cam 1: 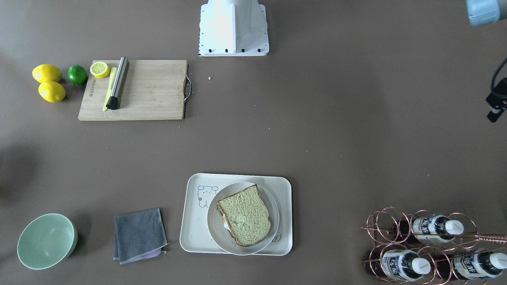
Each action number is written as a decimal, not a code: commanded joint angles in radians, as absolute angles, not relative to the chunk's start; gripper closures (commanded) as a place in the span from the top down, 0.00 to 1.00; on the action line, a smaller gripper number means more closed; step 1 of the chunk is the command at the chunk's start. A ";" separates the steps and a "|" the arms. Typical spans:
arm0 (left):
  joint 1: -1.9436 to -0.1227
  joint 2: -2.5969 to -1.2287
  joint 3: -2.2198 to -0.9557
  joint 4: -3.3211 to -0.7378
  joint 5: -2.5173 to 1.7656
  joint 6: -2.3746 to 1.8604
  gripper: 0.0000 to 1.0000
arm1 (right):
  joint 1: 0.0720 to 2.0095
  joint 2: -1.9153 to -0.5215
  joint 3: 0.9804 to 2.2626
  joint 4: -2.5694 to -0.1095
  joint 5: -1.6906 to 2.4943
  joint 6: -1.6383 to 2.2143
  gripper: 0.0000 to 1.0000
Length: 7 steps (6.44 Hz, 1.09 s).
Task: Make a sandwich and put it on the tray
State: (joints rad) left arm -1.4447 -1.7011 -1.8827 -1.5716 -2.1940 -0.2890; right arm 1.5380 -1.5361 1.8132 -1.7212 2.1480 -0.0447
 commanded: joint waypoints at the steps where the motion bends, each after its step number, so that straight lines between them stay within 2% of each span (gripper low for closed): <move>1: -1.615 -1.690 -1.735 -1.552 -2.438 -0.057 0.97 | 1.555 -1.586 1.804 -1.724 2.169 -0.063 0.99; 4: -1.623 -1.573 -1.729 -1.627 -2.448 -0.058 0.97 | 1.566 -1.615 1.756 -1.717 2.235 -0.096 0.99; 7: -1.621 -1.519 -1.695 -1.674 -2.447 -0.060 0.97 | 1.565 -1.646 1.752 -1.717 2.272 -0.097 0.99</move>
State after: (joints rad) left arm -1.6222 -1.5398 -1.7060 -1.6683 -2.4478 -0.0600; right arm 1.5657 -1.6362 1.7526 -1.7155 2.2649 -0.0996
